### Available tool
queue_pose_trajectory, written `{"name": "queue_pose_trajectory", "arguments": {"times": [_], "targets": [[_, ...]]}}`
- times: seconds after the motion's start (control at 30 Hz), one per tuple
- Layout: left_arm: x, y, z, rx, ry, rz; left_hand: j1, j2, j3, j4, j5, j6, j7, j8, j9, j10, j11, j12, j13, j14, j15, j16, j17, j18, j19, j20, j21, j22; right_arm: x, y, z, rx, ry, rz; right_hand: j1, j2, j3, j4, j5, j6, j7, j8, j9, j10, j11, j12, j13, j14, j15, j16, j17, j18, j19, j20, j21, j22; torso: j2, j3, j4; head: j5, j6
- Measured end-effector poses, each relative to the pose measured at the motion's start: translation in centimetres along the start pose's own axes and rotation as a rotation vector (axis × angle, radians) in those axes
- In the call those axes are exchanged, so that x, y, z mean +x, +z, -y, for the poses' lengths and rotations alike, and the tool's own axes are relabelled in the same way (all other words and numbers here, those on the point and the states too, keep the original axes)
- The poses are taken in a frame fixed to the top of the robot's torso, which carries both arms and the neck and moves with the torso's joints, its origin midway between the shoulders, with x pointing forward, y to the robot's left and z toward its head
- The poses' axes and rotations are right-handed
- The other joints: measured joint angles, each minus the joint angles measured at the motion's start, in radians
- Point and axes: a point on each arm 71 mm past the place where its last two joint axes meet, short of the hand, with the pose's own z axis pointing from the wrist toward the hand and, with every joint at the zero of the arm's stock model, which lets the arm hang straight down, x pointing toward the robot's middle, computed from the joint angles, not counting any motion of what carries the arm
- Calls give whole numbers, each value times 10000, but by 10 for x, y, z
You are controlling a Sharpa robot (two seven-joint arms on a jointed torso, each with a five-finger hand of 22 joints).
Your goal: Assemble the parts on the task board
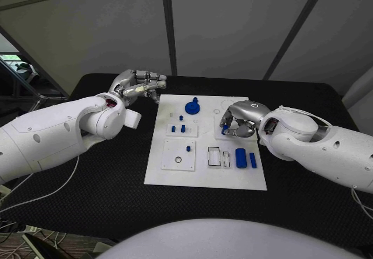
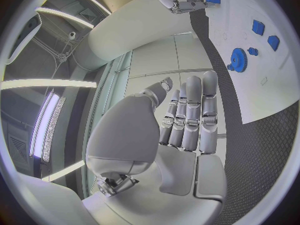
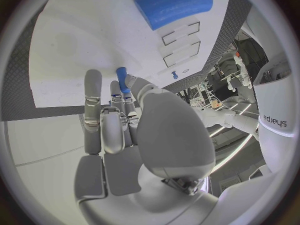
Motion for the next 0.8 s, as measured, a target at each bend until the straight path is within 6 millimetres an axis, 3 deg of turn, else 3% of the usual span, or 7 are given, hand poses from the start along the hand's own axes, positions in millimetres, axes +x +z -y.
{"name": "queue_pose_trajectory", "arguments": {"times": [0.47,0.8], "targets": [[1,1,0,-15,-6,-6,0,0,0,0,0,0,0,0,0,0,0,0,-1,0,0,0,-7,0,0,0,0,-1,-6,-10,-9,-220,59,751,-41,-41,261,-155,-29,51,30,37,14,90,-18,-189,26,0,0,90,166,0,36,-37,227,209,5,2,0,-25,22],[1,1,-1,-29,-3,7,0,-1,0,0,0,0,0,0,0,-34,-34,39,-2,-1,1,0,-7,-1,0,0,0,-7,-35,-17,-28,-735,360,2022,-67,-68,368,-204,-48,90,-5,34,18,162,-19,-232,5,0,1,192,285,0,37,-37,342,347,5,7,-11,-4,8]]}}
